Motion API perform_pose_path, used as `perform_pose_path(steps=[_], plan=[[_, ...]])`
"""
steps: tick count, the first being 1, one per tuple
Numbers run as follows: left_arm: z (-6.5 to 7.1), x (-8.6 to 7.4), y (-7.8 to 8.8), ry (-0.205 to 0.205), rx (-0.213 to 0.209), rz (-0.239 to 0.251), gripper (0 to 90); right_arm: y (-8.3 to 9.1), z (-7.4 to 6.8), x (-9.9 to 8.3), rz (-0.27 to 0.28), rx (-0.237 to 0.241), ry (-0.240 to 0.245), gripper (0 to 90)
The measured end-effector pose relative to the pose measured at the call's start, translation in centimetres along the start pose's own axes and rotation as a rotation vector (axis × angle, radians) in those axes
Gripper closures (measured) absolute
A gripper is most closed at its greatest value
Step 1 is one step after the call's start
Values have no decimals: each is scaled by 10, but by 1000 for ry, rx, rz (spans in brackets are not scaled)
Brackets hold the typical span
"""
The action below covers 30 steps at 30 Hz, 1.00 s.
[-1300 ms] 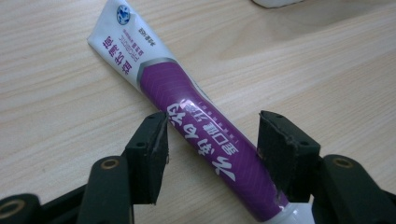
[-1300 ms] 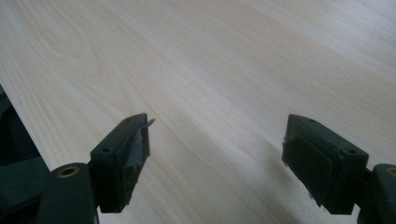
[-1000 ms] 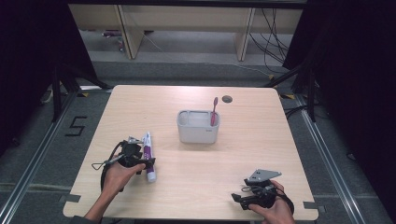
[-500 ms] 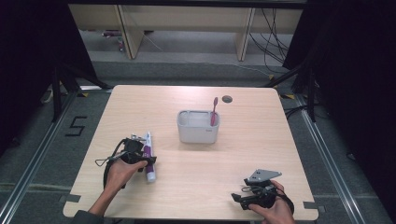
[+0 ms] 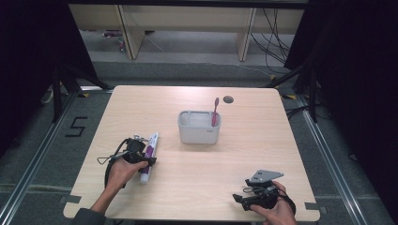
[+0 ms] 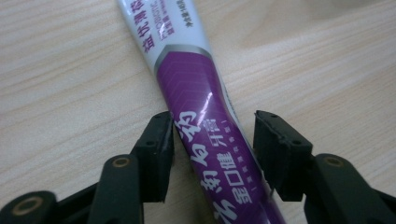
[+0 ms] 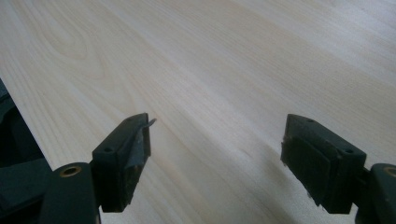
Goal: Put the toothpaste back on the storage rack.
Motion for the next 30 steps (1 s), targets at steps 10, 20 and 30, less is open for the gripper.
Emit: perform_pose_path(steps=[10,20,30], plan=[[-2,4,1,-33,-2,-70,569,0,-1,1,15,17,-8,247],[-3,7,0,-52,-3,-121,608,1,-2,2,17,26,-15,247],[-1,12,0,-78,1,-191,623,2,-1,2,13,30,-17,247]])
Point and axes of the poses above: each handheld gripper's, and its own axes: y roughly backward along the jaws, x roughly out of its top, z roughly to its right, the point moved 3 cm from there along -y, roughly forward along the jaws, and after that the axes turned 15 degrees about -x, right-handed, at the moved point
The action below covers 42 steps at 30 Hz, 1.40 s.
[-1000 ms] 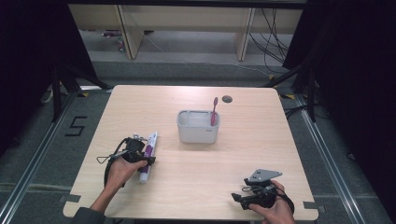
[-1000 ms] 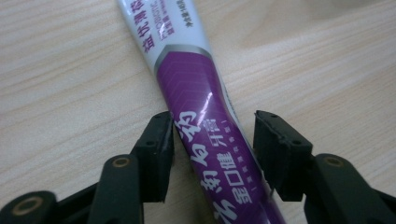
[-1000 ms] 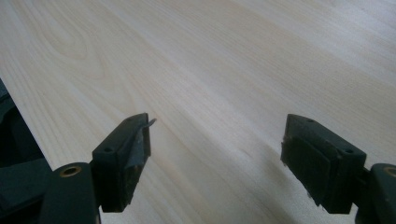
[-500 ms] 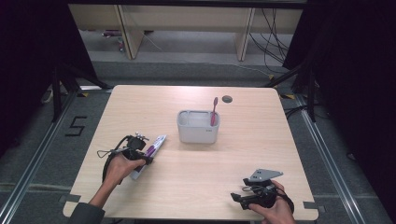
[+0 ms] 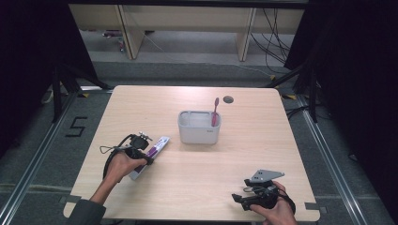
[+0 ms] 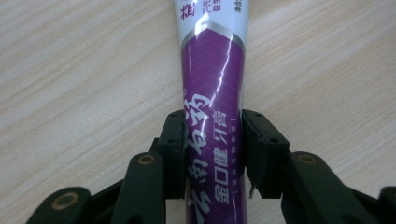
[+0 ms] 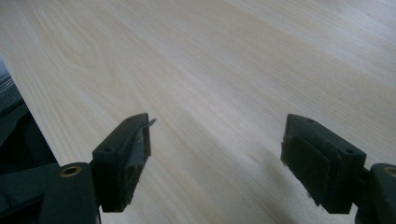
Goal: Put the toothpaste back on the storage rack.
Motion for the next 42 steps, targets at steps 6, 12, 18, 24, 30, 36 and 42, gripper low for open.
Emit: perform_pose_path(steps=[6,12,18,24,30,36,42], plan=[[0,-1,1,-14,-9,-20,649,0,0,0,0,0,-2,248],[1,0,2,-18,-3,-54,672,0,0,0,-2,2,-5,248],[0,0,3,-60,-1,-72,694,0,1,0,8,-2,-4,248],[2,0,4,-99,10,-86,706,0,1,0,8,-2,-5,247],[3,-1,4,-128,34,-72,717,-1,1,0,13,0,-12,248],[0,-3,8,-125,38,-48,726,0,2,0,-2,-3,-16,249],[-3,-3,17,-111,26,11,728,-1,-1,-1,15,7,-52,249]])
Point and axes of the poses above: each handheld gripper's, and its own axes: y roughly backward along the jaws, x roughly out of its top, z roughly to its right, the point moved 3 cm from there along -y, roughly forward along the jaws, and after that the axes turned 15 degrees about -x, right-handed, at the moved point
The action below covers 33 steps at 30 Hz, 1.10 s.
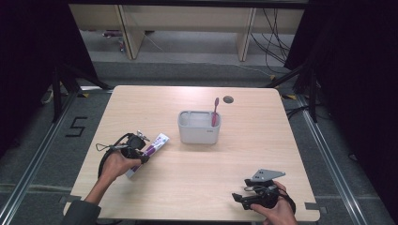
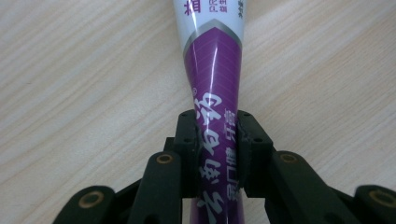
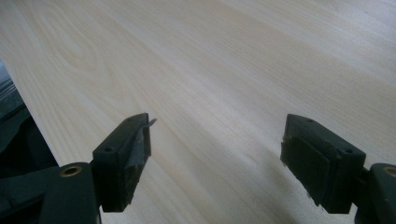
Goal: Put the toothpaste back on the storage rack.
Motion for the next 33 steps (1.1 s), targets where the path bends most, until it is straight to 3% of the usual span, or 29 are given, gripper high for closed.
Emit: perform_pose_path(steps=[5,13,19,20,22,27,33], plan=[[1,3,10,-4,-5,40,730,1,4,0,-10,-7,33,249],[-2,8,22,10,-9,138,730,1,4,0,-16,-7,30,249],[-4,14,37,25,-19,227,731,1,4,0,-14,-7,31,249],[-4,16,40,31,-18,269,731,1,4,0,-15,-6,30,249],[-4,19,44,42,-21,300,731,1,4,0,-10,-7,26,249],[-5,28,58,17,8,337,731,1,4,0,-16,-6,30,249],[-4,41,64,24,10,416,732,1,5,0,-11,-7,27,249]])
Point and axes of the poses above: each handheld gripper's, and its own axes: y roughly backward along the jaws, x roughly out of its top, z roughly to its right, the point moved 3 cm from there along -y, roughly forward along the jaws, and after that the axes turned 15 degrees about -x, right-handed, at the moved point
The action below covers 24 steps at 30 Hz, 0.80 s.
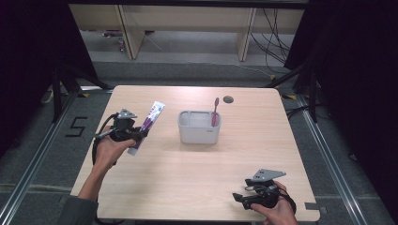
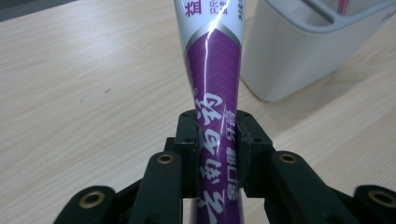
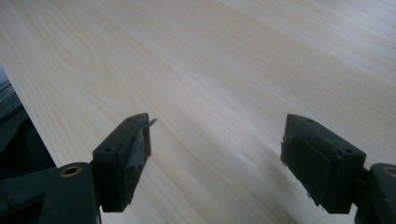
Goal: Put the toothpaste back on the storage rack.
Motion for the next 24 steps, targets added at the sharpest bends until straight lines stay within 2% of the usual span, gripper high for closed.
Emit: perform_pose_path(steps=[4,8,11,14,15,16,20,22,24], plan=[[4,9,-1,7,-9,47,731,0,1,0,-5,1,-1,248],[9,18,-1,-12,2,86,731,0,0,0,-2,0,-1,249],[14,25,-1,-15,-8,111,731,-1,1,0,-4,0,-2,249],[20,34,-2,-22,-15,160,731,0,1,0,-6,5,-4,249],[21,37,-3,-27,-19,167,731,0,1,0,-4,3,-4,249],[23,40,-4,-21,-41,181,731,-1,1,0,0,-2,-4,248],[32,53,-8,-34,-49,214,731,0,2,0,1,0,-5,248],[36,59,-10,-23,-67,244,731,0,0,-1,-9,3,-23,248],[40,64,-12,-33,-70,257,731,-1,1,-1,0,4,-15,248]])
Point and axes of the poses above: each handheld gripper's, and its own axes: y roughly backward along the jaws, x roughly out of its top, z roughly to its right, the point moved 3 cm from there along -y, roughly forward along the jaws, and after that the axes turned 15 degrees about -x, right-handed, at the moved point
